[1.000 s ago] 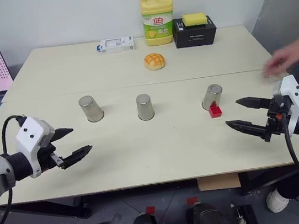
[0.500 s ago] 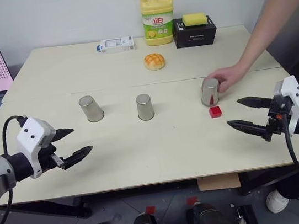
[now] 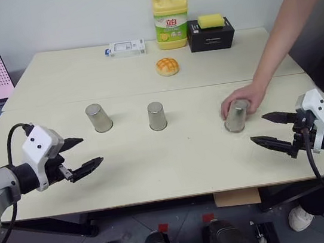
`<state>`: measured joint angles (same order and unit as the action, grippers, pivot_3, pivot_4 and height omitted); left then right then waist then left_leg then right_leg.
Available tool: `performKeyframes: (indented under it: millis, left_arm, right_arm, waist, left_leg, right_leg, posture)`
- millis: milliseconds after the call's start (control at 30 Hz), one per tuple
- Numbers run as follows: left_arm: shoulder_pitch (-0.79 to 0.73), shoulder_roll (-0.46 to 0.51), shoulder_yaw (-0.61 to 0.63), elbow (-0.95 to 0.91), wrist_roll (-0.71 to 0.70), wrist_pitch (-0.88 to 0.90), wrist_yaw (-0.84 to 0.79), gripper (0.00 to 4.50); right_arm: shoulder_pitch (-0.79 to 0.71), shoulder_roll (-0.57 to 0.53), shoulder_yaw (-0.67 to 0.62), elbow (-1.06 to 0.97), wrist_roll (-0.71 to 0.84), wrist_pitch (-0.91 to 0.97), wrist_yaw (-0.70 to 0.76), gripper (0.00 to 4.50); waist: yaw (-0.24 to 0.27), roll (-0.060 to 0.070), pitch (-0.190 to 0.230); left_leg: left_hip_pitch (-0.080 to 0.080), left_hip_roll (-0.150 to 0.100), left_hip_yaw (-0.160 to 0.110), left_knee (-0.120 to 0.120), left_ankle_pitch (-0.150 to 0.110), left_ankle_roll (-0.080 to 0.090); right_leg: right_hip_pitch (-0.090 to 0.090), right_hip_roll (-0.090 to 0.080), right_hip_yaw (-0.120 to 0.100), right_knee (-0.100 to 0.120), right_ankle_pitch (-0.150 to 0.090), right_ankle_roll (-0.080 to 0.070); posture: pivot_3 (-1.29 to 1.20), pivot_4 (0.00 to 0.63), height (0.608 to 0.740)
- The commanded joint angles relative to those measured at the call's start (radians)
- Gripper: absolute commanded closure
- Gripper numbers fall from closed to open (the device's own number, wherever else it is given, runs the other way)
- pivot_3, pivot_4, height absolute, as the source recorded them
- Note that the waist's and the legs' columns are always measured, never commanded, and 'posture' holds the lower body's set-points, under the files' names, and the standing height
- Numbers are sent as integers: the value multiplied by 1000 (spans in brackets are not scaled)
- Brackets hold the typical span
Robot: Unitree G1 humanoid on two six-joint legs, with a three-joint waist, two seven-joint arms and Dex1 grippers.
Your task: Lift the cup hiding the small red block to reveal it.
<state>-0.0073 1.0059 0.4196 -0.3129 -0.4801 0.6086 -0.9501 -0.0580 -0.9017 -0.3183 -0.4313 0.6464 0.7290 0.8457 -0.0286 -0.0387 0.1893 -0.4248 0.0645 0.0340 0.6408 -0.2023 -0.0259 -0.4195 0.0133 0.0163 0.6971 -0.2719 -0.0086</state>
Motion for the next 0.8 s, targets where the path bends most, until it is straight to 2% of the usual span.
performKeyframes:
  millis: [33, 800]
  left_arm:
    - [-16, 17, 5, -16, 5, -9, 0, 0]
    - [-17, 17, 6, -17, 9, -4, -3, 0]
  right_arm:
    - [7, -18, -12, -5, -4, -3, 9, 40]
    - [31, 3, 16, 11, -40, -69, 46, 40]
  waist:
    - [0, 0, 0]
    - [0, 0, 0]
  left_leg:
    - [0, 0, 0, 0, 0, 0]
    - [0, 0, 0, 0, 0, 0]
  right_leg:
    - [0, 0, 0, 0, 0, 0]
    - [0, 0, 0, 0, 0, 0]
  posture:
    - [0, 150, 740]
    - [0, 150, 740]
